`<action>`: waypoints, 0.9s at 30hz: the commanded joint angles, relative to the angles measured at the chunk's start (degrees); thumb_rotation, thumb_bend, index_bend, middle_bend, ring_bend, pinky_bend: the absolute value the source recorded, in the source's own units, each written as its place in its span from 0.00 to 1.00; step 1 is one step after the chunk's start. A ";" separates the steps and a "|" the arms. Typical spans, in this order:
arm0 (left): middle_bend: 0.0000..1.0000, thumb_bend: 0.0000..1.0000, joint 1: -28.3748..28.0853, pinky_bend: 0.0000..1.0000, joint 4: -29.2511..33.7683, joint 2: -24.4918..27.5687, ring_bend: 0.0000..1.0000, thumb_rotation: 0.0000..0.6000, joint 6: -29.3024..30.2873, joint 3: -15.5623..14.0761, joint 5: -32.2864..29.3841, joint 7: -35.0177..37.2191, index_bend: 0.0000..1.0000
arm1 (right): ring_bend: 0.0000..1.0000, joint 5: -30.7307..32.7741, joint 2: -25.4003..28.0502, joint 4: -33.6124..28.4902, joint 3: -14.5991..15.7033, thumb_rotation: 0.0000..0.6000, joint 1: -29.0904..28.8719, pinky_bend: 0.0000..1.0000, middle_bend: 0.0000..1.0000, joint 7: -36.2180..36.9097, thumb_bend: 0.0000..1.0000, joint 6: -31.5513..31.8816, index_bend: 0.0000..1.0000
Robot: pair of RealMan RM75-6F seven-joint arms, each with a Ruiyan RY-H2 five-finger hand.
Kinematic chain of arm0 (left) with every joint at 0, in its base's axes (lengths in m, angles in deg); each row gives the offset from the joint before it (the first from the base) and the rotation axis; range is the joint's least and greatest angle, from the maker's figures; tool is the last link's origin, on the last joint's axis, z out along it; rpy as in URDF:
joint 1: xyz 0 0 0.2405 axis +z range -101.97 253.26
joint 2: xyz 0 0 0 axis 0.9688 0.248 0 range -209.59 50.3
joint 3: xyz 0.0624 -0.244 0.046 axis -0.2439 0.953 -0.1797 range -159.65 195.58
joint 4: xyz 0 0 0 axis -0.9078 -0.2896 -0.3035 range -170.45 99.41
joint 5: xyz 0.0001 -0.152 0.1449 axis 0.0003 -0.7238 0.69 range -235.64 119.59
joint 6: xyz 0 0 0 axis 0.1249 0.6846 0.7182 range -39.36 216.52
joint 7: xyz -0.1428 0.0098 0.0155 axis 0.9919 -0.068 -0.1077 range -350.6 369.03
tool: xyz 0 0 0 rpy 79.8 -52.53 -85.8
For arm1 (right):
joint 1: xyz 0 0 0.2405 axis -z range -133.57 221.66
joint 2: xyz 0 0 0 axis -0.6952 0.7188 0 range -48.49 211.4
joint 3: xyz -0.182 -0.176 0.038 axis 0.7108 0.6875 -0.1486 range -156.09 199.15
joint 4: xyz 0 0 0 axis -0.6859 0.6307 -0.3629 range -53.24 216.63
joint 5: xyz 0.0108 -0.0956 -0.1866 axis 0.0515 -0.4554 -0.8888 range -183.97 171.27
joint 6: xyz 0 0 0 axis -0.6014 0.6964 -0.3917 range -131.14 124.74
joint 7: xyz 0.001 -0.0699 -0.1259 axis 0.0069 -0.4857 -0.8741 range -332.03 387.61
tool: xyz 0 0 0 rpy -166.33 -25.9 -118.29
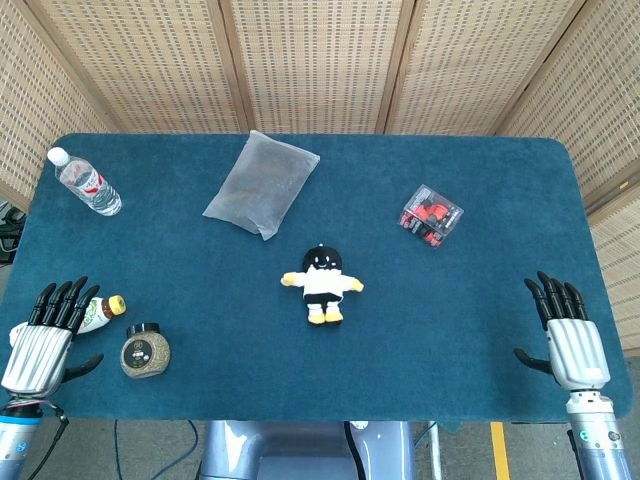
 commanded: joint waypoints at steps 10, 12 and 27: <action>0.00 0.05 0.24 0.00 0.42 0.04 0.00 1.00 0.49 0.00 0.12 -0.42 0.00 | 0.00 -0.38 0.04 0.00 0.09 1.00 -0.05 0.00 0.00 0.54 0.20 -0.01 0.11; 0.00 0.05 0.32 0.00 0.45 0.10 0.00 1.00 0.67 0.01 0.13 -0.37 0.00 | 0.00 -0.55 -0.02 -0.24 -0.01 1.00 -0.31 0.00 0.00 0.61 0.20 -0.21 0.13; 0.00 0.05 0.10 0.00 0.16 0.24 0.00 1.00 0.21 0.70 -1.05 0.52 0.00 | 0.00 3.59 -2.82 -9.17 -7.21 1.00 -10.77 0.01 0.00 -5.08 0.20 -9.40 0.27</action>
